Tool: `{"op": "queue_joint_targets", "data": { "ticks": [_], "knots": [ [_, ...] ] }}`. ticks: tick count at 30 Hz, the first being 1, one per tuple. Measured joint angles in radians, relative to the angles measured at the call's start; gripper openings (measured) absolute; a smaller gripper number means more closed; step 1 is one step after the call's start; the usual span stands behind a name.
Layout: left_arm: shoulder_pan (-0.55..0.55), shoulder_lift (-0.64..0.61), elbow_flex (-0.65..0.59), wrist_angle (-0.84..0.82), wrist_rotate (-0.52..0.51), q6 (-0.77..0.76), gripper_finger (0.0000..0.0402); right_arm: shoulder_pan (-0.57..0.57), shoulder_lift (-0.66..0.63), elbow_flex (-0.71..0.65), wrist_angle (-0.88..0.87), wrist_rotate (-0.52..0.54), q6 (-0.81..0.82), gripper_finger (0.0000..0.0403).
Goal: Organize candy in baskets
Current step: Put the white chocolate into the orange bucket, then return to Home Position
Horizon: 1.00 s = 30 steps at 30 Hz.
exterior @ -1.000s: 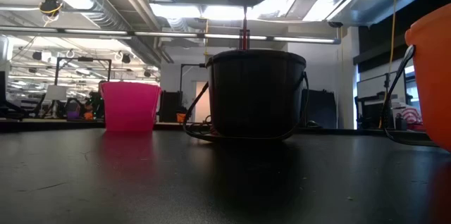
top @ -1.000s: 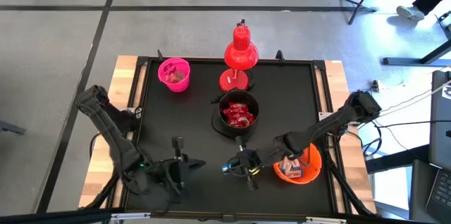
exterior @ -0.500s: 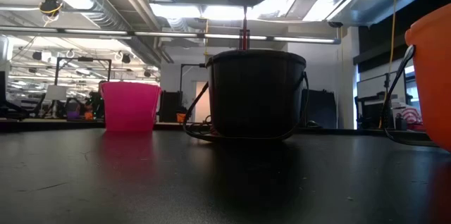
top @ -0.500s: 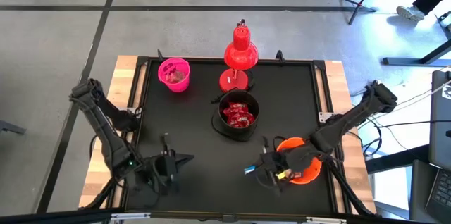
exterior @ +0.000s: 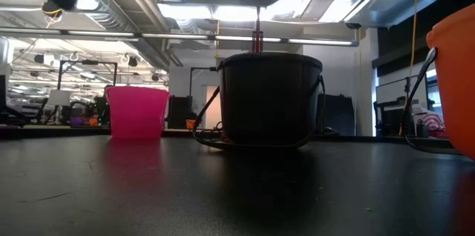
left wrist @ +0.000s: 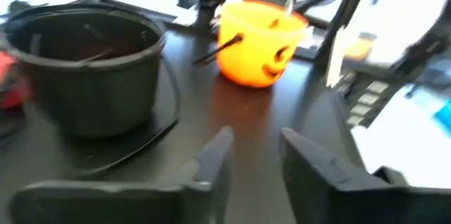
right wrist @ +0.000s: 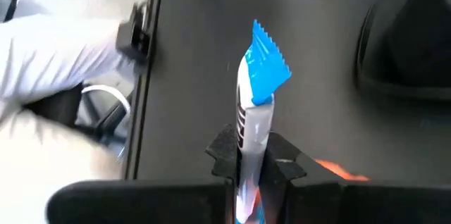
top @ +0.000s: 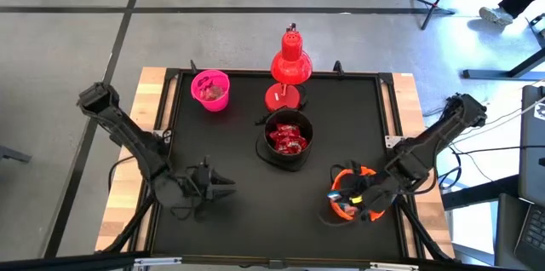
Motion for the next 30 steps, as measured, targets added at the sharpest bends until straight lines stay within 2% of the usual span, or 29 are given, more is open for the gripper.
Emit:
{"op": "queue_joint_targets", "data": {
  "ticks": [4, 7, 11, 15, 22, 25, 27, 30],
  "knots": [
    [0.059, -0.002, -0.097, 0.252, 0.084, 0.071, 0.0165, 0.039, -0.041, 0.0, -0.079, -0.035, 0.097, 0.0019],
    [0.102, -0.002, -0.126, 0.296, 0.114, 0.061, 0.0205, 0.072, -0.071, 0.0, -0.165, -0.018, 0.174, 0.0024],
    [0.14, -0.002, -0.127, 0.303, 0.161, 0.059, 0.0237, 0.105, -0.082, 0.0, -0.392, 0.059, 0.355, 0.0039],
    [0.155, -0.002, -0.127, 0.324, 0.174, 0.06, 0.0244, 0.115, -0.082, 0.0, -0.517, 0.065, 0.48, 0.0067],
    [0.171, -0.001, -0.127, 0.324, 0.199, 0.068, 0.024, 0.114, -0.082, 0.0, -0.454, 0.022, 0.483, 0.0152],
    [0.178, -0.002, -0.127, 0.328, 0.19, 0.092, 0.024, 0.114, -0.084, 0.0, -0.454, 0.035, 0.463, 0.0183],
    [0.188, -0.009, -0.127, 0.327, 0.193, 0.122, 0.0239, 0.114, -0.089, 0.0, -0.453, 0.102, 0.43, 0.0191],
    [0.214, -0.04, -0.127, 0.324, 0.241, 0.216, 0.0232, 0.121, -0.108, 0.0, -0.456, 0.311, 0.358, 0.0189]
  ]
}}
